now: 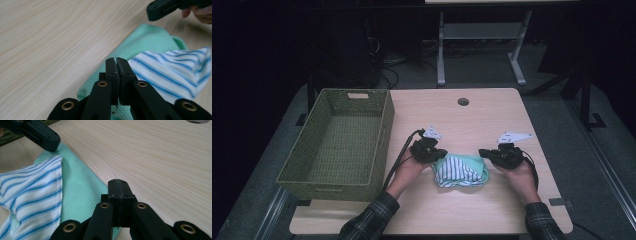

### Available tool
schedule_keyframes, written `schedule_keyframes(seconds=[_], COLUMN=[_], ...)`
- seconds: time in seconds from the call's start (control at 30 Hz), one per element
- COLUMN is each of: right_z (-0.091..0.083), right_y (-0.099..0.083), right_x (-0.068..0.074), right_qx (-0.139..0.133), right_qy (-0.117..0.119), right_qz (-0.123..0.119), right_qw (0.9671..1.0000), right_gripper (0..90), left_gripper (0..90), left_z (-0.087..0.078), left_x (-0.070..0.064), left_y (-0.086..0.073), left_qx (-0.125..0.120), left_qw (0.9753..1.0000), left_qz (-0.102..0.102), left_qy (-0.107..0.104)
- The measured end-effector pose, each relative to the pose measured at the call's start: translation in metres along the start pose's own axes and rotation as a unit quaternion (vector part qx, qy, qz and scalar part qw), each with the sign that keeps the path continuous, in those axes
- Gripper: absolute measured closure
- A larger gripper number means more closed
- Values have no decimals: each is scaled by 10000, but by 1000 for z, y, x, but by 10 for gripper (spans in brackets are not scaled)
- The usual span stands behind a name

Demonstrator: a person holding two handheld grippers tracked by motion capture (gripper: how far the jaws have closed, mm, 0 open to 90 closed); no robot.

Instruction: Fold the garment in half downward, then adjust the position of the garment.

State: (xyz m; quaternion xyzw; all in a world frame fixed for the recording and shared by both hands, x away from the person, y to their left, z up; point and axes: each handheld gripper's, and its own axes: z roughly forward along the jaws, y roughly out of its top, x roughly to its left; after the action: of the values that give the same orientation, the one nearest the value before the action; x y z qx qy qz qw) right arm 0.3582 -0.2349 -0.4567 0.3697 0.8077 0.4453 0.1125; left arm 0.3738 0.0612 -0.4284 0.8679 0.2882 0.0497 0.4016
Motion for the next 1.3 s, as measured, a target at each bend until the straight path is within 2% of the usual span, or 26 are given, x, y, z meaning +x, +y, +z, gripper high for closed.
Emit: schedule_keyframes(seconds=[0.1,0.3,0.4,0.47,0.53,0.6,0.67,0.83,0.9,1.1,1.3], right_z=[2,17,24,29,32,36,39,46,49,55,56], right_y=[5,17,21,24,26,28,30,32,31,27,18], right_x=[0,0,-1,0,0,0,1,2,2,1,2], right_qx=[-2,61,134,173,208,250,289,403,422,568,627], right_qy=[58,205,271,346,384,428,451,511,520,538,578], right_qz=[-38,-145,-199,-194,-262,-296,-311,-303,-345,-329,-291], right_qw=[10000,9997,9993,9991,9987,9983,9981,9974,9972,9964,9959], right_gripper=[897,897,897,897,897,897,897,898,898,898,897], left_gripper=[895,895,895,896,895,896,895,895,895,895,894], left_z=[-9,-21,-21,-21,-20,-19,-14,-2,4,18,20], left_x=[-5,-24,-36,-40,-52,-55,-66,-78,-79,-78,-74], left_y=[0,-10,-16,-17,-21,-22,-25,-30,-31,-34,-36], left_qx=[-58,-12,41,74,125,137,228,463,522,675,760], left_qw=[9999,9985,9974,9970,9963,9960,9945,9925,9921,9916,9915], left_qz=[-57,32,76,106,244,277,374,565,562,579,647], left_qy=[-140,-549,-721,-762,-820,-840,-956,-979,-997,-939,-833])
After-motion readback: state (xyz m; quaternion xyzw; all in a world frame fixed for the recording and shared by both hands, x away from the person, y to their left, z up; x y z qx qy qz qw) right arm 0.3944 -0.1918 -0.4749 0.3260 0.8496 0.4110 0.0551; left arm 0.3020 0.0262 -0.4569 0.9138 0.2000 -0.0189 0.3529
